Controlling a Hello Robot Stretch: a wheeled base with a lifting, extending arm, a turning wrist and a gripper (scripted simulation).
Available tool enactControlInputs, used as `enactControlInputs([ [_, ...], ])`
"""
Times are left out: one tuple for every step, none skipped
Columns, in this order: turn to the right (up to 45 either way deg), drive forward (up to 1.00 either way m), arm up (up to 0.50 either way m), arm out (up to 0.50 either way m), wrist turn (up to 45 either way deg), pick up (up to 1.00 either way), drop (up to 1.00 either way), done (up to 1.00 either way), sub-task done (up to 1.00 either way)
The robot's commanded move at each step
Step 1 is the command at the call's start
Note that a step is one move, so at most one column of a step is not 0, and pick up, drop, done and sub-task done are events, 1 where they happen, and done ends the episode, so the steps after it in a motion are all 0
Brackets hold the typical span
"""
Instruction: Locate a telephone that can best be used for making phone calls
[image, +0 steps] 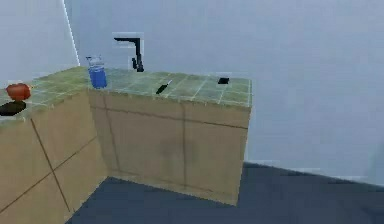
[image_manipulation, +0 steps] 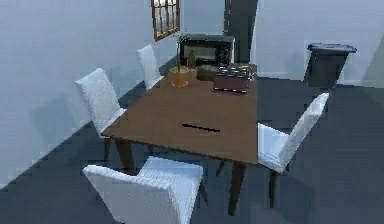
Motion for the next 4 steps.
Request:
enactControlInputs([
  [-45.0, 0.0, 0.0, 0.0, 0.0, 0.0, 0.0, 0.0, 0.0],
  [-27.0, 0.0, 0.0, 0.0, 0.0, 0.0, 0.0, 0.0, 0.0],
  [0.0, 0.15, 0.0, 0.0, 0.0, 0.0, 0.0, 0.0, 0.0],
  [45.0, 0.0, 0.0, 0.0, 0.0, 0.0, 0.0, 0.0, 0.0],
])
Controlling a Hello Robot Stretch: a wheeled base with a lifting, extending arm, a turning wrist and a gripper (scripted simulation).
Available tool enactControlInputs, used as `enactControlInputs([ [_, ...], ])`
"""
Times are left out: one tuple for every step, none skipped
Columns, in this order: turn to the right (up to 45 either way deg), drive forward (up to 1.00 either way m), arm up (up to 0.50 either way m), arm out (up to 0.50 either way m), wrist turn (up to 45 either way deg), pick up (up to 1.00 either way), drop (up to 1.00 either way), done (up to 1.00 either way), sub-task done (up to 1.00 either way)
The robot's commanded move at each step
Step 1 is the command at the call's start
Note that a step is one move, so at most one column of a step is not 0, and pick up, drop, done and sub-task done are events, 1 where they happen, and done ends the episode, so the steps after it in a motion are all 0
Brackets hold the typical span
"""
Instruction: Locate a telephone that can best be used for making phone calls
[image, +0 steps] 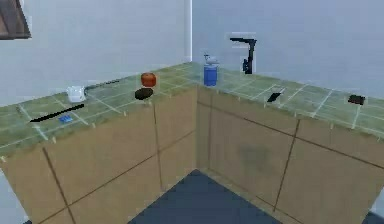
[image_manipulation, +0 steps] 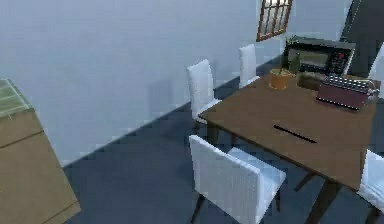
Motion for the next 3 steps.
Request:
enactControlInputs([
  [39.0, 0.0, 0.0, 0.0, 0.0, 0.0, 0.0, 0.0, 0.0],
  [0.0, 0.65, 0.0, 0.0, 0.0, 0.0, 0.0, 0.0, 0.0],
  [0.0, 0.0, 0.0, 0.0, 0.0, 0.0, 0.0, 1.0, 0.0],
])
